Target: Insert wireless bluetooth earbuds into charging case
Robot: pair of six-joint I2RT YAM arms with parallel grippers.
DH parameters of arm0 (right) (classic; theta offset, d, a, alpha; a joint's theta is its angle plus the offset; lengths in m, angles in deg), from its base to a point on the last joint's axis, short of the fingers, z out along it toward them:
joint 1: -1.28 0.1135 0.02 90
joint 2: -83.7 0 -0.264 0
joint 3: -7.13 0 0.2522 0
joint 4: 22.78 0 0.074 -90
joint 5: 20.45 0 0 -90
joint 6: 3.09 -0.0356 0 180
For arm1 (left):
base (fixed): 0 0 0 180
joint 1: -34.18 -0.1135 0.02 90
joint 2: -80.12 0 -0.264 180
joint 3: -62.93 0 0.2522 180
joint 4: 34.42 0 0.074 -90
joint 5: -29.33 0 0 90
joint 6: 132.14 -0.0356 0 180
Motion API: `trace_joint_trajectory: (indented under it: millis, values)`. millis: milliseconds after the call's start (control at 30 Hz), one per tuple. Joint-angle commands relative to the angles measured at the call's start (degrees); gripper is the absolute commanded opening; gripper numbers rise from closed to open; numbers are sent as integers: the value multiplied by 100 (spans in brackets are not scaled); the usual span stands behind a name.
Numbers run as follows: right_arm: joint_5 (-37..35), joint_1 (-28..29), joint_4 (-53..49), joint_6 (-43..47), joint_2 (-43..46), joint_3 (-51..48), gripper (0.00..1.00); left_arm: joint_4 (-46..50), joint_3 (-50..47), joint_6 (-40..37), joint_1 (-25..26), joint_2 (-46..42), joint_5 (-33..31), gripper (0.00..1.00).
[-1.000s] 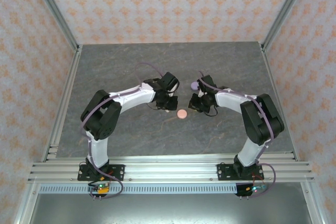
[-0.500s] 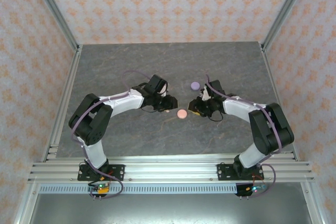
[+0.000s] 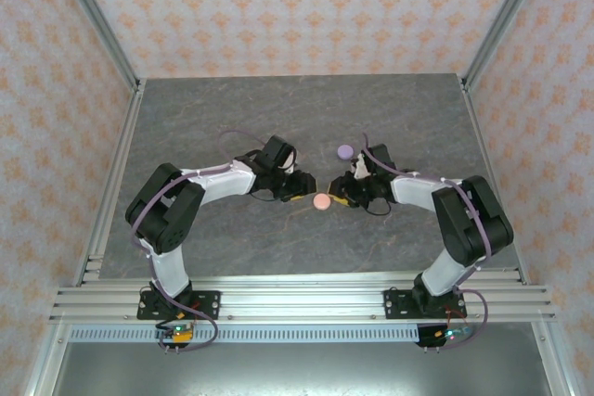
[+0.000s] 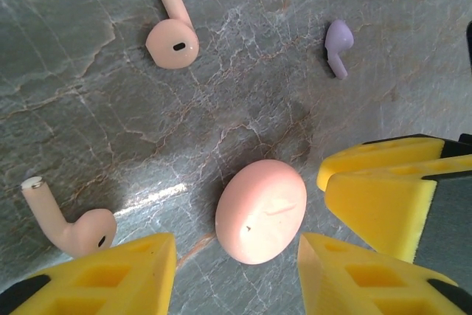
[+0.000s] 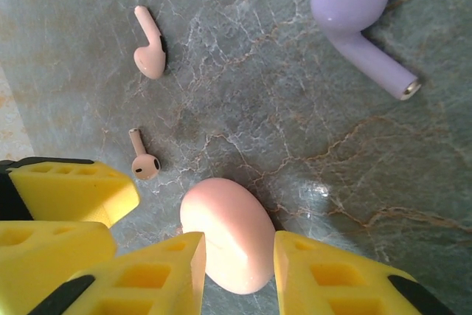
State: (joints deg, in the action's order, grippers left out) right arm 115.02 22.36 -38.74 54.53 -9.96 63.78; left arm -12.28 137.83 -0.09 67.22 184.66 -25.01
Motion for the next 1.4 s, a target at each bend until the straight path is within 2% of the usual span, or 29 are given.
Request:
trace_joint_trajectory:
  millis: [0,367,833,1367]
  values:
    - [50,45,36,13,-75,30,31,-74,-83,10,89,74,97,50]
    - [75,106,-146,128,-60,-9,31,-171,20,67,198,361,194,49]
    - [-12,139,-159,134,-223,-53,21,-521,8,202,255,454,351,49]
    - [-7,135,85,-6,-341,-167,19,-1041,-151,583,300,665,524,43]
